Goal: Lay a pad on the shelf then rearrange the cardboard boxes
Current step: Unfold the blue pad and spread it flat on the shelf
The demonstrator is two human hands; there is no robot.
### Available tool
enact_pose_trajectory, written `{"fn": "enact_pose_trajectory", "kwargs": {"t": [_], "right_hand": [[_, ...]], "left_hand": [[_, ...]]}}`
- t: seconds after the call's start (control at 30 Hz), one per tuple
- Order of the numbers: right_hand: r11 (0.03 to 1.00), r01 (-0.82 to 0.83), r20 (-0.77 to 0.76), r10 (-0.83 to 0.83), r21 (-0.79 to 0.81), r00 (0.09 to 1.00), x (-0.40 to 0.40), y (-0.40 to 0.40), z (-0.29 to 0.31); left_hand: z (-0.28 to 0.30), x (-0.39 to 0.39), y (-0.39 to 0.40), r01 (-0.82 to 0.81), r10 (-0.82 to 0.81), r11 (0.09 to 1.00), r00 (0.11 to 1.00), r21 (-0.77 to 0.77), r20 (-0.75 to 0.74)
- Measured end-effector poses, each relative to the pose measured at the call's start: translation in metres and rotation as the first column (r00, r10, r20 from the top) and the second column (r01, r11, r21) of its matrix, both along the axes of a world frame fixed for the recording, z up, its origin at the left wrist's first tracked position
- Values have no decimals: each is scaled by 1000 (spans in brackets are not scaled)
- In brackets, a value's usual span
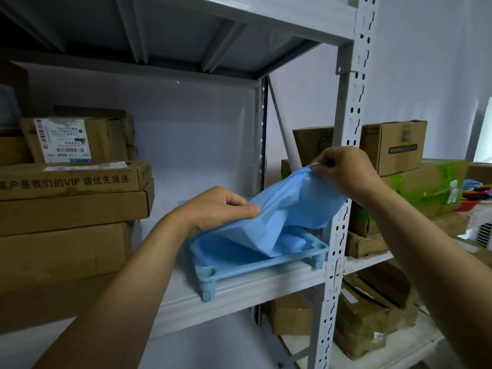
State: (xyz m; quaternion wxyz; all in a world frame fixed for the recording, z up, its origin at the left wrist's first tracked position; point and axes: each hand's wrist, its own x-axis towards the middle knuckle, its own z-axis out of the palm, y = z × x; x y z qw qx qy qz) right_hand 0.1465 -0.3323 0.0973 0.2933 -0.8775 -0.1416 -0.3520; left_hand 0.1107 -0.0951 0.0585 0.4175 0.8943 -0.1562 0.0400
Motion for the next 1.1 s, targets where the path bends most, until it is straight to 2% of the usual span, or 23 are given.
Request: {"fn": "enact_pose_trajectory", "kwargs": {"t": [0.07, 0.1, 0.17, 0.23, 0.3, 0.33, 0.43, 0.5, 0.57, 0.63, 0.7, 0.77, 0.8, 0.87, 0.9, 0.97, 1.03, 1.1], "right_hand": [[997, -7, -36, 10, 78, 999, 2, -5, -2], [994, -20, -69, 28, 107, 997, 1, -8, -3], [990, -43, -142, 62, 131, 988, 0, -12, -6], [992, -49, -217, 73, 113, 973, -3, -13, -8], [985, -112, -327, 149, 127, 933, -5, -13, -10], [972, -173, -387, 224, 162, 894, -6, -13, -11], [898, -314, -553, 438, 310, 709, -12, -18, -16], [840, -342, -598, 540, 420, 592, -16, -21, -19], [805, -346, -611, 592, 482, 526, -18, -25, -23], [840, -326, -638, 542, 435, 547, -19, -28, -25], [916, -287, -648, 400, 279, 648, -19, -26, -25], [972, -220, -581, 226, 82, 782, -20, -20, -25], [985, -172, -503, 152, 8, 851, -19, -16, -24], [997, -28, -262, 6, -77, 965, -16, -9, -21], [988, 95, -108, -108, -119, 988, -16, -6, -18], [949, 305, 120, -294, -85, 948, -17, -5, -11], [938, 343, 166, -346, 46, 924, -20, -3, -5], [936, 336, 145, -348, 102, 926, -21, 0, -2]], "left_hand": [[3, -3, 6, 3, -2, 998, 1000, 61, -15], [5, -3, 8, -26, 23, 993, 999, 114, 24], [10, -3, 8, -130, 96, 973, 980, 190, 176], [21, -8, 5, -254, 171, 951, 908, 178, 381], [34, -17, 4, -292, 190, 949, 829, 117, 526], [38, -23, 4, -282, 166, 950, 818, 133, 551], [31, -36, 3, -206, 53, 929, 896, 306, 441], [16, -37, 5, -162, 35, 911, 947, 380, 320], [2, -34, 8, -125, 31, 898, 974, 421, 224], [-9, -33, 10, -62, -1, 913, 988, 403, 154], [-16, -34, 8, 2, -17, 967, 998, 256, 57], [-21, -34, 9, 19, -13, 992, 999, 127, -51], [-21, -34, 10, 25, -14, 991, 996, 128, -90], [-19, -34, 13, 62, -37, 988, 985, 142, -170], [-16, -35, 16, 69, -37, 987, 977, 144, -209], [-8, -39, 23, 67, -16, 965, 980, 254, -198], [2, -42, 29, 46, -2, 914, 994, 402, -110], [10, -43, 32, -8, 25, 914, 999, 406, -35]]}}
